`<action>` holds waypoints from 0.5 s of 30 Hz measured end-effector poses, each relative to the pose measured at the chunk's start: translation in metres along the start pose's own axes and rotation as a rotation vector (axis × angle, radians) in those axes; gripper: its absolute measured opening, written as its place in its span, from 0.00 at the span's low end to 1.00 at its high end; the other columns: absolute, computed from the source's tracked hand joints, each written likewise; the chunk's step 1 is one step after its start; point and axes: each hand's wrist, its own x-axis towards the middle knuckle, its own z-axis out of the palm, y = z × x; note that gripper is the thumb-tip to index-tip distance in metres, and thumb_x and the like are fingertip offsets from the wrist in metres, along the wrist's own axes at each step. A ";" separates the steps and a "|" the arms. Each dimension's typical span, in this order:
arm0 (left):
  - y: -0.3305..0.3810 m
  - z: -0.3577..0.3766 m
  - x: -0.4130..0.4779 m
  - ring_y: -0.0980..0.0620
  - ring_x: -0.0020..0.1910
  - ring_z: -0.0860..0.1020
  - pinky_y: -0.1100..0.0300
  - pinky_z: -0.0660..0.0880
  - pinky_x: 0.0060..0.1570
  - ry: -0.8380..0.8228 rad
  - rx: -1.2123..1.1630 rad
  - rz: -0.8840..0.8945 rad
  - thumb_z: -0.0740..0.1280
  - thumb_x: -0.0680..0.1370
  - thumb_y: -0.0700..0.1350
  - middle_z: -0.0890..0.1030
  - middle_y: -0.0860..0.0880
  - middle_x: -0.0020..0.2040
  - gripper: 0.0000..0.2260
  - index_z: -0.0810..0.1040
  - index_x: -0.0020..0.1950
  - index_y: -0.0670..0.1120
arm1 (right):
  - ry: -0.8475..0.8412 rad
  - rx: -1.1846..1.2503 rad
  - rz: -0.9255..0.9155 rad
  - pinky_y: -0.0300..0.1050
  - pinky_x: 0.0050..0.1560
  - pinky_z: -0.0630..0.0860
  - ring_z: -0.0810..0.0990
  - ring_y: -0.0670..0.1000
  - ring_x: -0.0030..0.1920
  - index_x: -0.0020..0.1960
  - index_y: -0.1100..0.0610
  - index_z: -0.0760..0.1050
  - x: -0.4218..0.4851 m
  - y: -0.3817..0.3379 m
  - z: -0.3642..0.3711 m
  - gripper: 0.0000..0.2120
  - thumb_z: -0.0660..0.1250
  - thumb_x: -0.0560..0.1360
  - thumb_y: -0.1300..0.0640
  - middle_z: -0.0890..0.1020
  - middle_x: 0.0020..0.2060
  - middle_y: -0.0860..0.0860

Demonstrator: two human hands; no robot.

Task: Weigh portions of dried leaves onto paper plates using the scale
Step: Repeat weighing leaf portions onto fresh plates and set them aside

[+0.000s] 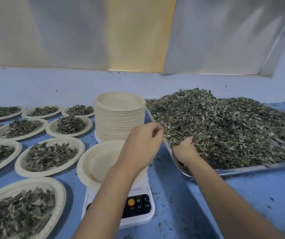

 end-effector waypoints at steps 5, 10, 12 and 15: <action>-0.004 -0.002 -0.001 0.55 0.43 0.80 0.53 0.76 0.48 0.004 -0.008 -0.001 0.62 0.79 0.44 0.83 0.52 0.41 0.08 0.81 0.47 0.52 | 0.292 -0.255 -0.211 0.56 0.61 0.67 0.66 0.61 0.66 0.69 0.56 0.64 0.004 0.007 -0.004 0.29 0.69 0.73 0.46 0.65 0.67 0.58; -0.003 -0.002 -0.002 0.56 0.42 0.79 0.52 0.76 0.47 -0.001 0.021 0.003 0.61 0.79 0.45 0.83 0.53 0.40 0.08 0.81 0.48 0.52 | 0.439 -0.416 -0.295 0.59 0.72 0.52 0.49 0.60 0.75 0.75 0.51 0.57 0.022 0.006 -0.002 0.31 0.62 0.77 0.43 0.48 0.77 0.57; -0.003 0.000 -0.002 0.58 0.43 0.79 0.54 0.76 0.47 -0.013 0.030 0.012 0.61 0.79 0.46 0.82 0.55 0.41 0.09 0.81 0.50 0.51 | 0.328 -0.387 -0.203 0.59 0.73 0.47 0.43 0.60 0.76 0.77 0.50 0.51 0.032 0.010 0.000 0.32 0.59 0.78 0.43 0.41 0.77 0.55; -0.002 0.000 -0.003 0.58 0.42 0.78 0.56 0.75 0.46 -0.017 0.028 0.016 0.61 0.79 0.46 0.82 0.55 0.41 0.09 0.81 0.50 0.52 | 0.223 -0.290 -0.114 0.58 0.73 0.51 0.47 0.60 0.76 0.77 0.52 0.52 0.042 0.012 -0.003 0.33 0.59 0.77 0.43 0.45 0.78 0.54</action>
